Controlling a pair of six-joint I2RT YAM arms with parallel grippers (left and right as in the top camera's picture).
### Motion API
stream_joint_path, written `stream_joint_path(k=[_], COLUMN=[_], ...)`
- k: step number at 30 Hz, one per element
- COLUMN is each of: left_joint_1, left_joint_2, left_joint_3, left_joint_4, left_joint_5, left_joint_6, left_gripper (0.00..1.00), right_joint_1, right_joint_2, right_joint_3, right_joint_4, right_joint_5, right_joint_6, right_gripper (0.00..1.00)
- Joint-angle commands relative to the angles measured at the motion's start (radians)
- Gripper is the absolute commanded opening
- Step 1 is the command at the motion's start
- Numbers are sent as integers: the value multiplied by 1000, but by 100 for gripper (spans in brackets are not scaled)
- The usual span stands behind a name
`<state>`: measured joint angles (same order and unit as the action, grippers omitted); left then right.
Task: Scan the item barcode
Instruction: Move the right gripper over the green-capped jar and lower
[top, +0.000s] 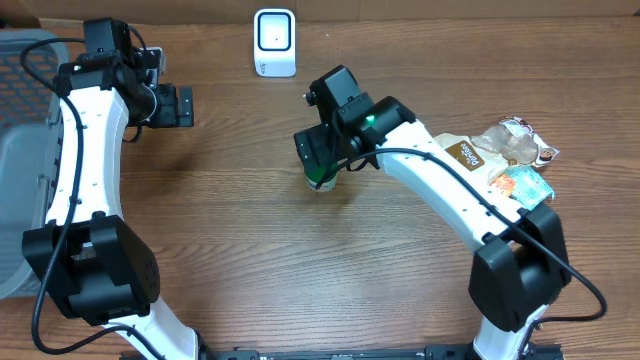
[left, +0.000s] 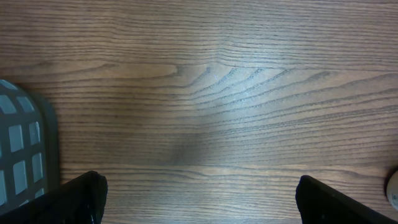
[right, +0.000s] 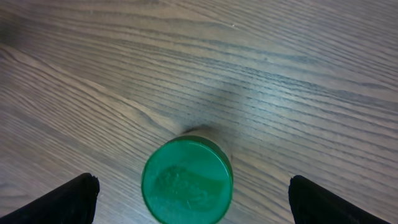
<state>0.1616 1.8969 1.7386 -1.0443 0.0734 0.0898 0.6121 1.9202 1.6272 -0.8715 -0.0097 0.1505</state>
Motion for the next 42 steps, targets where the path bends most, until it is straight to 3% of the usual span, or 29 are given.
stream_joint_path(k=[1,23,33,42], left_joint_1=[2,2,2,2], left_joint_2=[-8,-8,-8,-8], left_joint_3=[11,11,11,11], left_joint_4=[2,2,2,2], left_joint_5=[-6,-6,-6,-6], left_joint_6=[19,19,19,19], left_gripper=[100,100,99,100], right_joint_1=[26,62,62,62], right_joint_2=[37,111,122,151], right_joint_3=[10,10,10,10], right_joint_4=[20,61,3,-36], right_joint_5=[20,21,133,122], right_joint_6=[-29,-107,-106,-107], right_gripper=[95,92,91,80])
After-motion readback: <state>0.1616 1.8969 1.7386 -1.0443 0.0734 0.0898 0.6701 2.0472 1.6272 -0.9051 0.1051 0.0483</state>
